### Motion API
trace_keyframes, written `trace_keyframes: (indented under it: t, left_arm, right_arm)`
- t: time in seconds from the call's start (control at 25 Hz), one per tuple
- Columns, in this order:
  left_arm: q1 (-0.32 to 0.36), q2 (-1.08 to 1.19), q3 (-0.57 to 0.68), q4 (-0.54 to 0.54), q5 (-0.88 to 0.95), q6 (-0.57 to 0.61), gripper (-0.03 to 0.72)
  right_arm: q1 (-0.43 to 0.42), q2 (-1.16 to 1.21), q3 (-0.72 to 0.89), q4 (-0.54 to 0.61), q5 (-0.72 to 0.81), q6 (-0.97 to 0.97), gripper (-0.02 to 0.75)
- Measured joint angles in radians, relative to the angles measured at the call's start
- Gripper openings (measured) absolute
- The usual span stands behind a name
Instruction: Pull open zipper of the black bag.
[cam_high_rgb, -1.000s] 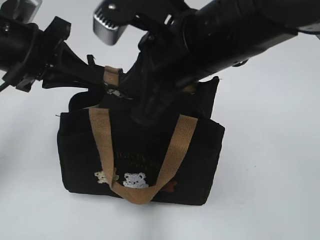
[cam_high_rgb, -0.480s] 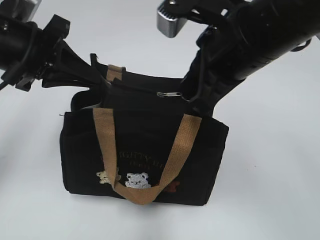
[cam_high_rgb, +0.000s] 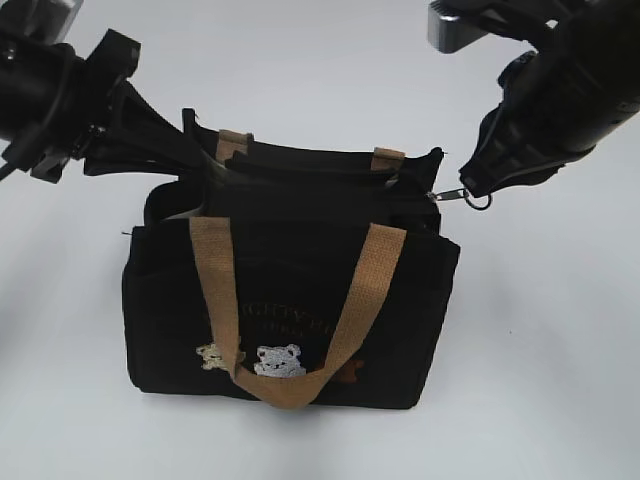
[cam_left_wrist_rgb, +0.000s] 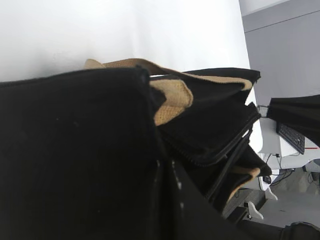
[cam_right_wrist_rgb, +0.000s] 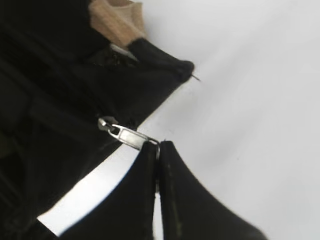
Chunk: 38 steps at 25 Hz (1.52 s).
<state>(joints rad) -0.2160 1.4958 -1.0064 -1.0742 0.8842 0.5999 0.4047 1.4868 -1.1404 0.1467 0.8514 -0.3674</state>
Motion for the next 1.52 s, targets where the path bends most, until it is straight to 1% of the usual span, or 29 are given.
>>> trace_keyframes:
  t: [0.28,0.44,0.48,0.52,0.56,0.64,0.68,0.72,0.76,0.8,0.84,0.92,1.08,1.16,1.28,1.4,1.52]
  left_arm:
    - [0.000,0.000,0.000,0.000,0.000,0.000,-0.009]
    - [0.000,0.000,0.000,0.000,0.000,0.000,-0.009]
    - [0.000,0.000,0.000,0.001,0.000,0.000,-0.008]
    - [0.000,-0.002,0.000,0.001,0.001,0.000,-0.001]
    - [0.000,-0.003,0.000,0.002,0.003,0.000,0.011]
    - [0.000,-0.026,0.000,0.001,0.007,0.000,0.072]
    - [0.000,-0.047,0.000,0.009,0.023,0.000,0.112]
    - [0.000,-0.068,0.000,0.024,0.023,0.000,0.169]
    - [0.000,-0.097,0.000,0.052,0.023,0.000,0.232]
    - [-0.001,-0.130,0.000,0.091,0.025,0.000,0.295]
    - [-0.001,-0.159,0.000,0.134,0.033,-0.005,0.337]
    - [-0.001,-0.236,0.000,0.224,0.059,-0.039,0.389]
    - [-0.005,-0.422,0.015,0.449,0.140,-0.175,0.414]
    - [-0.005,-0.531,0.048,0.565,0.191,-0.265,0.416]
    - [-0.005,-0.752,0.134,0.739,0.248,-0.367,0.417]
    - [-0.005,-0.975,0.232,0.827,0.269,-0.401,0.419]
    - [-0.005,-1.185,0.324,0.851,0.293,-0.406,0.419]
  right_arm:
    - [-0.070,0.000,0.000,-0.007,0.071,0.063,-0.001]
    - [-0.078,0.000,0.000,-0.006,0.091,0.086,0.000]
    - [-0.078,0.000,0.000,0.000,0.097,0.094,0.010]
    - [-0.078,0.000,0.000,0.005,0.107,0.103,0.032]
    - [-0.078,0.000,0.000,0.007,0.124,0.111,0.076]
    - [-0.079,-0.001,0.000,0.008,0.168,0.118,0.205]
    - [-0.079,-0.005,0.000,0.009,0.194,0.123,0.292]
    - [-0.079,-0.010,0.000,0.009,0.218,0.130,0.379]
    - [-0.079,-0.020,0.000,0.009,0.241,0.138,0.455]
    - [-0.079,-0.036,0.002,0.009,0.256,0.148,0.503]
    - [-0.079,-0.056,0.007,0.009,0.268,0.158,0.537]
    - [-0.079,-0.120,0.039,0.011,0.275,0.173,0.557]
    - [-0.079,-0.288,0.164,0.013,0.290,0.193,0.561]
    - [-0.079,-0.389,0.238,0.015,0.297,0.195,0.561]
    - [-0.079,-0.564,0.343,0.018,0.297,0.197,0.561]
    - [-0.079,-0.770,0.425,0.019,0.305,0.197,0.561]
    - [-0.080,-0.957,0.486,0.019,0.313,0.197,0.561]
